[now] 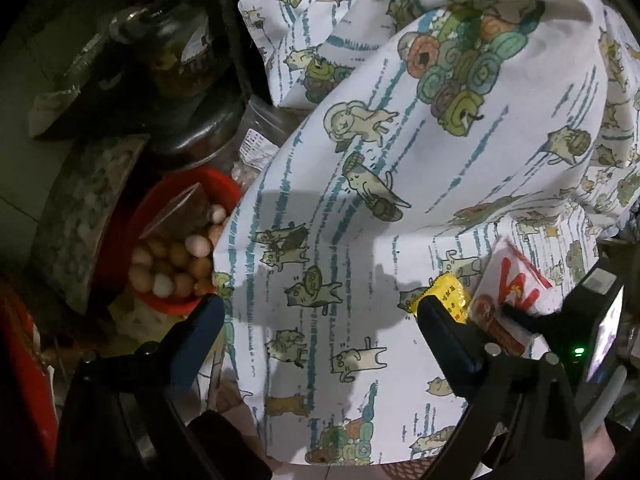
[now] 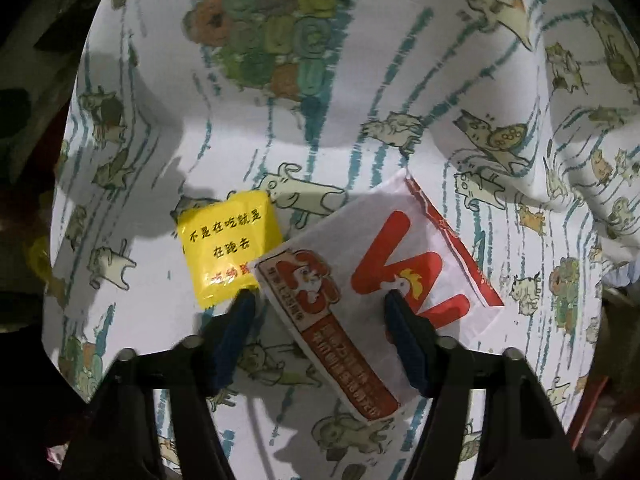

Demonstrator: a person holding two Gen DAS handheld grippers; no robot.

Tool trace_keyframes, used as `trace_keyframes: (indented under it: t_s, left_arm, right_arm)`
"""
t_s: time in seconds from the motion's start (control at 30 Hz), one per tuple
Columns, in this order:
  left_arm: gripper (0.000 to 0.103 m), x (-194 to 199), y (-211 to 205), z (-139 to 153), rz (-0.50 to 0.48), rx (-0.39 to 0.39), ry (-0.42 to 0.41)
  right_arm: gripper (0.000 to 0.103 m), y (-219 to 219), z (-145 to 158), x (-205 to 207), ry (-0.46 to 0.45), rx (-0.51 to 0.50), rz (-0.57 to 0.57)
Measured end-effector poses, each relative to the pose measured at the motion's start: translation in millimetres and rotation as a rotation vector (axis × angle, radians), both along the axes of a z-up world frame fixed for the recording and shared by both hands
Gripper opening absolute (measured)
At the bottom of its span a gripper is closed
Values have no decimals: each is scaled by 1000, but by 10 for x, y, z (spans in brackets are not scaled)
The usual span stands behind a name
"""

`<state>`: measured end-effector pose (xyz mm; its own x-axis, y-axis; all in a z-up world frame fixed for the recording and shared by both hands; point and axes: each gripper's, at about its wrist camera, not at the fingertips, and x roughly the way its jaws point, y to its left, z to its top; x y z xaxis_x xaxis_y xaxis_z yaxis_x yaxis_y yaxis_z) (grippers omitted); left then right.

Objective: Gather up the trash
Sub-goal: 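Grasp the red W wrapper with the right tool while the left tool approaches the yellow packet, then grasp the yellow snack packet with the left tool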

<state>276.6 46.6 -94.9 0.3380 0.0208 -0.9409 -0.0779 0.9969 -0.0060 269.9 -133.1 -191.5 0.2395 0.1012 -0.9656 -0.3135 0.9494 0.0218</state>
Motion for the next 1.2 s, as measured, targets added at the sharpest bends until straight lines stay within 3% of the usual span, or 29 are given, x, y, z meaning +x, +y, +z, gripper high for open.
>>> trace_keyframes:
  t_s: [0.03,0.07,0.17,0.37,0.5,0.57,0.77,1.0,1.2]
  left_arm:
    - [96,9,0,-7,3,-9,3]
    - [96,12,-4,-8,4,-20,6]
    - [96,8,-22,26,8,-52,3]
    - [96,-17,-97,146,-19,-66,-39]
    - [96,61,-144,-14,-26,-195,47]
    - [96,90,-265,-109,-78,-198,79]
    - [96,174,-612,-345,-147,-133,110]
    - [96,264,-811,-749,-100,-220,266]
    - [97,297,-1058,-803,-73,-100,218]
  right_arm:
    - [8,-6,19,0,1,0,9]
    - [5,-8,36,-6,-6,-12,16]
    - [3,-53,198,-53,-40,1,23]
    - [2,-256,960,-270,-139,140,13]
    - [1,-502,1430,-334,-235,171,-13]
    - [1,-587,1608,-356,-279,186,-47]
    - [1,-880,1690,-286,-291,191,-119]
    - [1,-909,1566,-374,-298,182,-87]
    - [1,-1002,1494,-327,-273,200,-109]
